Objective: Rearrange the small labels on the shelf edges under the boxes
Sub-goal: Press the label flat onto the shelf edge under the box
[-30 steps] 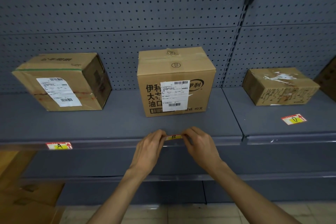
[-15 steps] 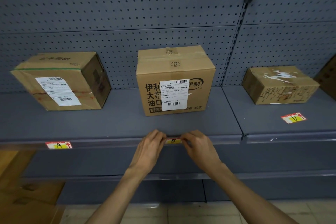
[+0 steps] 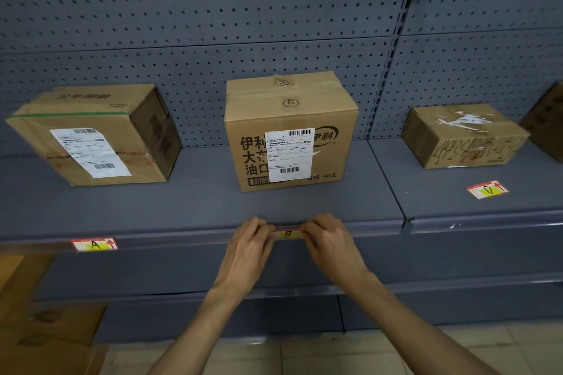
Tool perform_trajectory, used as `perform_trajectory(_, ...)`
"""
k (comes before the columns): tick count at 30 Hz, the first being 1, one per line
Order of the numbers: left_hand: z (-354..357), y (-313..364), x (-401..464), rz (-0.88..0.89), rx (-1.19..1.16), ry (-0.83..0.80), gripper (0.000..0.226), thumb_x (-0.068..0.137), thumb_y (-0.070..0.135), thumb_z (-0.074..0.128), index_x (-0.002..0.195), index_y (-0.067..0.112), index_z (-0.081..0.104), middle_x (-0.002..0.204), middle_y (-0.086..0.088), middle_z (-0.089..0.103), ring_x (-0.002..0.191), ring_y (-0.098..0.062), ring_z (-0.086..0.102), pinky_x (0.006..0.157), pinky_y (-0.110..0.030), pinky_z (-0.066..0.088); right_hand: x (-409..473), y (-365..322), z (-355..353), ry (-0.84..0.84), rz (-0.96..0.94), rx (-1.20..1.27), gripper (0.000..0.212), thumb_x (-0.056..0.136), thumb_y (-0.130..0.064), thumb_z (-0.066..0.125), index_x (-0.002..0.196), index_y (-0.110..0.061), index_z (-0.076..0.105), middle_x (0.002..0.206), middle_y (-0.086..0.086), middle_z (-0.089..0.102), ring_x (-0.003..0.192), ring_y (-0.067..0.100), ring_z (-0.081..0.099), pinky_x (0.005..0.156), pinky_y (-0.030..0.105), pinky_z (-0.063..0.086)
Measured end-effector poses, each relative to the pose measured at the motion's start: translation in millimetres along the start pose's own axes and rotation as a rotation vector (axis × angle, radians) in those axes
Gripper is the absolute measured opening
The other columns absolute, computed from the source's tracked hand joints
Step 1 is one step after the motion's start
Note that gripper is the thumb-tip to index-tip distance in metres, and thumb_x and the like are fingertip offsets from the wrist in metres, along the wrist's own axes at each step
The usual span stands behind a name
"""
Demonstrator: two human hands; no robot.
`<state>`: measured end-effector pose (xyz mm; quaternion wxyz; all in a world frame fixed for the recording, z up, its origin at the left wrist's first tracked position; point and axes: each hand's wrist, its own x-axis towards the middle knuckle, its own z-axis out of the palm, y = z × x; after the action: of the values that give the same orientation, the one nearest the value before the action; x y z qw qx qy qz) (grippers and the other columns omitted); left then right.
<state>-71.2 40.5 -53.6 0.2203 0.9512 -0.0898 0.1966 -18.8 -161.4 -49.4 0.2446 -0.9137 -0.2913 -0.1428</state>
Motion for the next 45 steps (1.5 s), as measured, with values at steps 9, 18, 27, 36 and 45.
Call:
perform_trajectory(9,0.2,-4.1,-5.4,0.022,0.006,0.009,0.022,0.093,0.014,0.069,0.114,0.009,0.069,0.108,-0.004,0.060,0.091,-0.019,0.061,0.079,-0.037,0.055,-2.3,-6.5,-0.7,-0.001,0.034,-0.074,0.010,0.085,-0.004,0.073,0.090,-0.013,0.072,0.090,0.004,0.065,0.078,0.025,0.056,0.065,0.036,0.044)
perform_trajectory(18,3.1,-7.9,-10.0,0.023,0.026,0.009,0.029,0.085,0.006,0.076,0.113,0.007,0.071,0.108,-0.008,0.063,0.092,-0.025,0.063,0.078,-0.040,0.056,-7.3,-14.3,-6.3,-0.048,0.102,-0.115,0.025,0.083,0.000,0.069,0.104,-0.013,0.073,0.099,0.005,0.066,0.086,0.028,0.057,0.073,0.038,0.047)
perform_trajectory(27,-0.8,-9.1,-9.8,0.035,-0.011,0.014,0.022,0.090,0.015,0.072,0.112,0.013,0.068,0.109,-0.001,0.058,0.095,-0.020,0.059,0.081,-0.037,0.053,-15.5,-24.0,-15.9,-0.057,0.158,-0.145,0.027,0.082,-0.003,0.066,0.106,-0.015,0.071,0.101,0.005,0.066,0.091,0.029,0.058,0.081,0.042,0.050)
perform_trajectory(36,4.6,25.7,-12.9,0.053,-0.096,0.041,0.005,0.096,0.020,0.063,0.098,0.016,0.066,0.097,0.004,0.059,0.087,-0.015,0.054,0.073,-0.033,0.049,-45.5,-14.9,-42.4,-0.037,0.246,-0.170,0.032,0.083,-0.016,0.070,0.115,-0.021,0.068,0.107,0.001,0.067,0.098,0.027,0.060,0.082,0.039,0.050)
perform_trajectory(45,32.7,94.1,-17.1,0.032,-0.153,0.050,0.016,0.098,0.029,0.058,0.084,0.023,0.060,0.085,0.012,0.053,0.083,-0.007,0.051,0.078,-0.020,0.039,-92.4,26.5,-88.9,-0.004,0.288,-0.170,0.025,0.085,-0.027,0.071,0.110,-0.024,0.068,0.105,-0.003,0.068,0.097,0.024,0.061,0.077,0.039,0.050)
